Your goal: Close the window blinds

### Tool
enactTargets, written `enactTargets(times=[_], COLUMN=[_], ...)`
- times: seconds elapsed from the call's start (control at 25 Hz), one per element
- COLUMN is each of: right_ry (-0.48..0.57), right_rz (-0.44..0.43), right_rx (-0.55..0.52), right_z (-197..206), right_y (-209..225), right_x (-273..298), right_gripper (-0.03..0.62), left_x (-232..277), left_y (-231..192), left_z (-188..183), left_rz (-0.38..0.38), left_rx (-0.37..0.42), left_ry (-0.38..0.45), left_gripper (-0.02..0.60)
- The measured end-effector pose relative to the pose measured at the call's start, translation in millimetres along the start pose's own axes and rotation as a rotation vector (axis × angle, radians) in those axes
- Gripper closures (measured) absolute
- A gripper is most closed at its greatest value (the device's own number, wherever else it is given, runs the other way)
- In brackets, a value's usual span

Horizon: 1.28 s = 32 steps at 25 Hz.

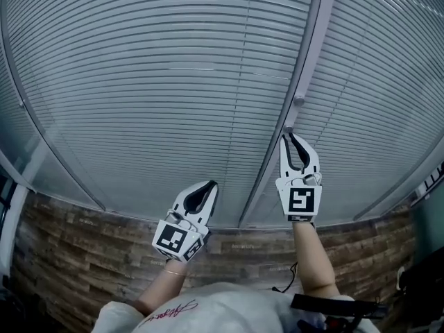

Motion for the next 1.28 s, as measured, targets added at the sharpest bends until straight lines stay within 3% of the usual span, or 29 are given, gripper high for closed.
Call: enactTargets(times=[0.4,0.76,1.28], right_ry=[0.003,-0.092,-0.119], right_rz=[-0.095,-0.145,-0.219], right_rx=[0.205,0.274,0.349], right_z=[11,38,49], right_y=[-37,-63,-86], right_x=[-69,-93,-117], right_gripper=[0.557,0.558,0.558], left_x=[-1,-11,-22], left_y=[9,17,33], left_z=[4,8,20], left_rz=[0.028,0.036,0.081], left_rx=[0.001,-0.017,-0.028], left_ry=[-0.009,-0.019,-0.052], left_gripper=[0.552,0.552,0.552])
Point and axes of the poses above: the fingertips, and each gripper's own axes: x forward along the fingers, y to its right, z out of its underside, the point moved 10 cm from there along -x, backward along the fingers, and after that the axes turned 9 degrees about -y, right-handed, at the moved point
